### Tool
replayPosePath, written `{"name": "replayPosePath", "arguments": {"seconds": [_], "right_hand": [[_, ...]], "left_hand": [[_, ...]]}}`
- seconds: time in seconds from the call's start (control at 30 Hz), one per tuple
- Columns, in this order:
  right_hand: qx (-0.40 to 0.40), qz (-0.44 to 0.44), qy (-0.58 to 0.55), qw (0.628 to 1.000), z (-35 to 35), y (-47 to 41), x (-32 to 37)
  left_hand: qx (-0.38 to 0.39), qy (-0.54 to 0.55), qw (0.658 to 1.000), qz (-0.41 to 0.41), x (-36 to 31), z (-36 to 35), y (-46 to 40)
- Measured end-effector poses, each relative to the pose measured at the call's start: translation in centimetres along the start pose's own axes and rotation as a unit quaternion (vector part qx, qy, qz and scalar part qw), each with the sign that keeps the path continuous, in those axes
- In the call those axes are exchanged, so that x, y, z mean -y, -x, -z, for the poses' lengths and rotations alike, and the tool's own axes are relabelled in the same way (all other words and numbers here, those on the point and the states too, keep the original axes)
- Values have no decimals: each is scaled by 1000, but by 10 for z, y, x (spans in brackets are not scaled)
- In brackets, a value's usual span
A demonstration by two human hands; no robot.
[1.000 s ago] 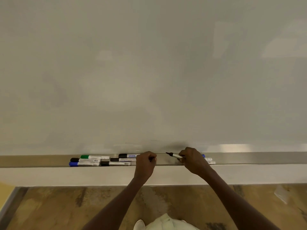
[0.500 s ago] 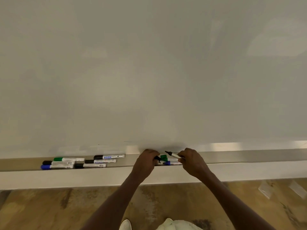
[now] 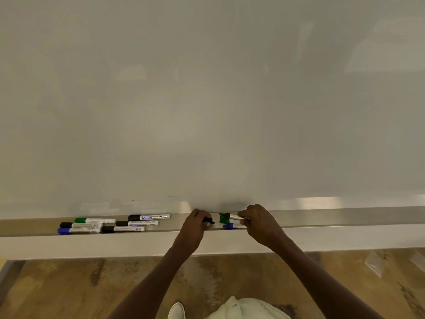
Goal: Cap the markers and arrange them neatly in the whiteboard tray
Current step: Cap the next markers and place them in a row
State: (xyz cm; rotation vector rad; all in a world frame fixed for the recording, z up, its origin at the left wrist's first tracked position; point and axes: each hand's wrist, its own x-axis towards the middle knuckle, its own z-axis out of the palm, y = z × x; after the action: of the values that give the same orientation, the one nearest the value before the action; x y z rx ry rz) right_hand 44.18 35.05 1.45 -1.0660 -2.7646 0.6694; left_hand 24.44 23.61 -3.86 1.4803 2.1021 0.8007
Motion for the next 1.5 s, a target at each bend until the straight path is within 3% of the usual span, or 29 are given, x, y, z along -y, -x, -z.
{"name": "replayPosePath", "arguments": {"seconds": [0.17, 0.37, 0.5, 0.63, 0.73, 0.87, 0.93, 1.07, 1.13, 1.23, 1.5], "right_hand": [[11, 32, 14, 999, -4, -7, 16], [14, 47, 18, 999, -7, -13, 32], [1, 76, 5, 997, -7, -13, 38], [-44, 105, -50, 992, -9, -11, 48], [-65, 115, -40, 990, -12, -6, 63], [-39, 46, -55, 997, -13, -6, 79], [6, -24, -119, 993, -10, -9, 84], [73, -164, -291, 940, -3, -17, 92], [94, -193, -340, 916, 0, -18, 94], [97, -171, -346, 917, -6, -19, 97], [62, -22, -139, 988, -31, -29, 74]], "left_hand": [[-16, 108, 994, -18, -6, 20, 7], [-32, 143, 988, -36, -11, 38, 11], [-21, 193, 981, 13, -11, 46, 12], [-22, 383, 915, 124, -12, 56, 16], [-13, 440, 883, 162, -13, 59, 21], [-13, 455, 872, 180, -13, 61, 27], [-18, 462, 867, 186, -12, 61, 31], [-23, 461, 868, 185, -13, 67, 34], [-23, 453, 874, 174, -11, 71, 33], [-41, 432, 880, 192, -6, 72, 31], [-95, 371, 889, 253, 15, 81, 24]]}}
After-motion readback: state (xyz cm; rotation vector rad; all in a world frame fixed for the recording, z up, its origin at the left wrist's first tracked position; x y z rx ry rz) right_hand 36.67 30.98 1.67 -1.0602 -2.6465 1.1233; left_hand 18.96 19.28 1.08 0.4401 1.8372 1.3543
